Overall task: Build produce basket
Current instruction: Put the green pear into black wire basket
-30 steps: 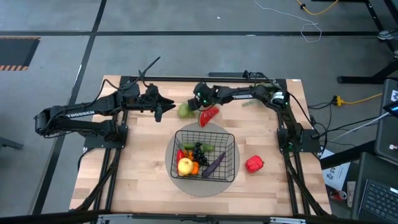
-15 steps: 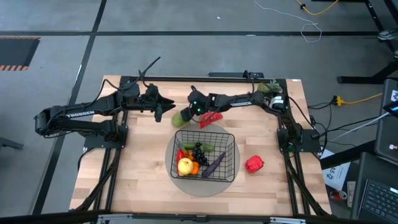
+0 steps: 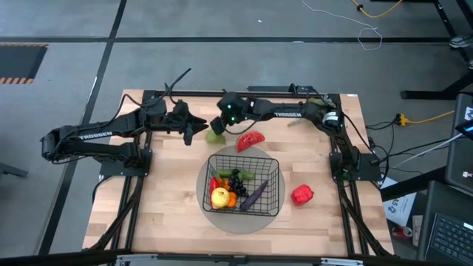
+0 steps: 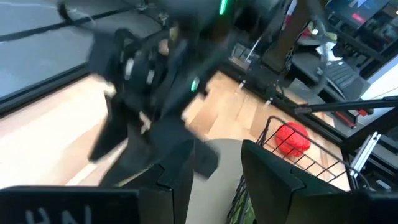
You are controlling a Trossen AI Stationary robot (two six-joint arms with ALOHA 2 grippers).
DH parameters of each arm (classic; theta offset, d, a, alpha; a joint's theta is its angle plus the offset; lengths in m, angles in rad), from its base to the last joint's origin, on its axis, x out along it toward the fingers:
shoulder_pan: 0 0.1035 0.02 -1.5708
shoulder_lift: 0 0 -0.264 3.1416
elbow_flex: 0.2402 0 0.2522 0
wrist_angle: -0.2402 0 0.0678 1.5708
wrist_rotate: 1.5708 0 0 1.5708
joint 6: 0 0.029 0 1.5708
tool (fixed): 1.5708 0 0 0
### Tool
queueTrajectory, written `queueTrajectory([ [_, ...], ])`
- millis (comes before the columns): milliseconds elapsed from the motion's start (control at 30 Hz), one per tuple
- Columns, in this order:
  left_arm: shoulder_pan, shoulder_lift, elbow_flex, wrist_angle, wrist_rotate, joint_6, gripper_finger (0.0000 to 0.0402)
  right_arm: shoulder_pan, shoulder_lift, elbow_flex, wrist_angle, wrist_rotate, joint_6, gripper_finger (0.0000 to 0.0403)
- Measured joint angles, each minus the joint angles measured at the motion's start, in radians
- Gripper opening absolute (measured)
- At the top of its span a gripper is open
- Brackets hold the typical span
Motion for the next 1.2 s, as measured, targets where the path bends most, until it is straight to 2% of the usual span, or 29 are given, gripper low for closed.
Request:
queueTrajectory([
  [233,-0.010,0.000,0.000,-0.053,0.000,-0.007,0.0128,-0.001,-0.002,0.105,-0.253,0.020,-0.345,0.0220],
  [333,-0.024,0.000,0.000,-0.054,0.000,-0.006,0.0128,0.004,-0.001,0.081,-0.335,0.023,-0.314,0.0220],
  [533,-0.039,0.000,0.000,-0.056,0.000,-0.006,0.0128,0.046,0.000,0.023,-0.344,0.023,-0.254,0.0220],
  [833,-0.039,0.000,0.000,-0.056,-0.021,0.002,0.0128,0.109,0.000,0.013,-0.308,-0.018,-0.403,0.0220],
  [1200,-0.039,0.000,0.000,-0.055,-0.022,-0.010,0.0128,0.115,0.044,0.011,-0.230,-0.015,-0.409,0.0220],
])
